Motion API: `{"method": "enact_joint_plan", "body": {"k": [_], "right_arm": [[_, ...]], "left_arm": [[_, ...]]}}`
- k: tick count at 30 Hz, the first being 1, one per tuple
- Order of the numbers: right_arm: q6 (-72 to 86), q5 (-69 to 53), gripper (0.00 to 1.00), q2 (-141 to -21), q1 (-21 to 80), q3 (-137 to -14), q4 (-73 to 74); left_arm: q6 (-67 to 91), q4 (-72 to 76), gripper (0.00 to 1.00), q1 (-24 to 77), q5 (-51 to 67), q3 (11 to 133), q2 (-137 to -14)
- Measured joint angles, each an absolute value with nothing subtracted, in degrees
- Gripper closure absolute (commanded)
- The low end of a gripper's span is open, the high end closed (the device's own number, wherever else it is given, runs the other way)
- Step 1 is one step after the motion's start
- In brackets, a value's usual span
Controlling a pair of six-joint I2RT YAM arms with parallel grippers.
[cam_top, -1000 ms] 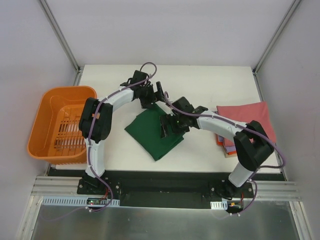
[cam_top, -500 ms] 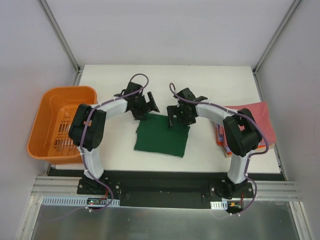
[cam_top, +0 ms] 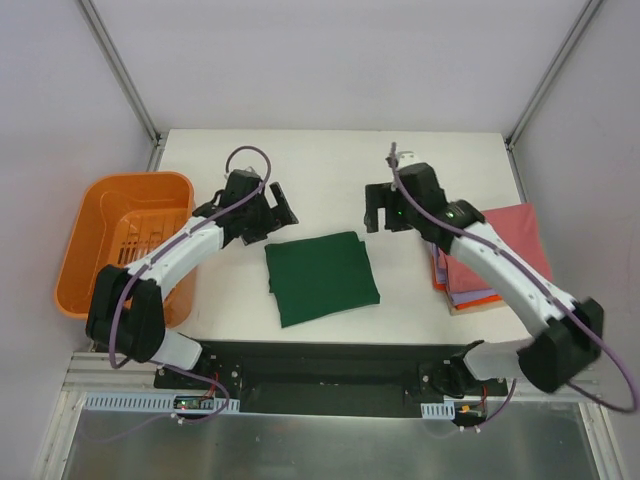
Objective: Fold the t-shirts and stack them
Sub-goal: Fold the long partially folded tshirt into a neat square, then put the neatly folded tshirt into the corner of the board with the right arm
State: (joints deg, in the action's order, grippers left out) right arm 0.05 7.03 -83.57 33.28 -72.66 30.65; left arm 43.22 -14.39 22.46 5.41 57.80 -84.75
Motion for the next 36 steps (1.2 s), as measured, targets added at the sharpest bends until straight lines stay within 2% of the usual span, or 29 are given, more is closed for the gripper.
{"method": "enact_joint_plan", "body": {"k": [4, 6, 13, 20, 23, 25, 30, 33, 36], "right_arm": [[1.74, 5.98, 0.04, -69.63, 33.17, -62.48, 22.61], [1.96, 3.18, 0.04, -68.66, 33.01, -58.74, 20.88], [2.76, -1.45, 0.04, -83.68, 34.65, -57.08, 20.08], [5.02, 3.51, 0.03, -99.68, 38.59, -64.01, 21.69], [7.42, 6.46, 0.01, -102.89, 39.77, -65.36, 22.57], [9.67, 8.47, 0.04, -103.50, 40.99, -65.43, 22.68], [13.85, 13.85, 0.27, -103.55, 44.84, -65.58, 22.96], [16.53, 15.77, 0.49, -103.70, 46.83, -65.41, 22.33], [19.25, 16.78, 0.77, -103.70, 48.45, -64.79, 20.58]], "left_arm": [[41.89, -15.77, 0.01, 22.46, 2.81, 57.54, -77.82], [41.21, -16.69, 0.01, 22.46, 0.97, 56.45, -73.38], [41.56, -19.29, 0.01, 22.44, -2.87, 46.72, -61.34], [42.92, -21.63, 0.01, 22.44, -3.51, 41.52, -60.14], [43.24, -22.11, 0.01, 22.44, -3.38, 41.25, -59.94], [43.48, -22.06, 0.01, 22.44, -3.27, 41.25, -59.90], [43.94, -22.06, 0.01, 22.44, -3.27, 41.25, -59.90], [44.01, -22.06, 0.01, 22.44, -3.27, 41.25, -59.99], [44.01, -22.04, 0.01, 22.44, -3.27, 41.25, -60.16]]}}
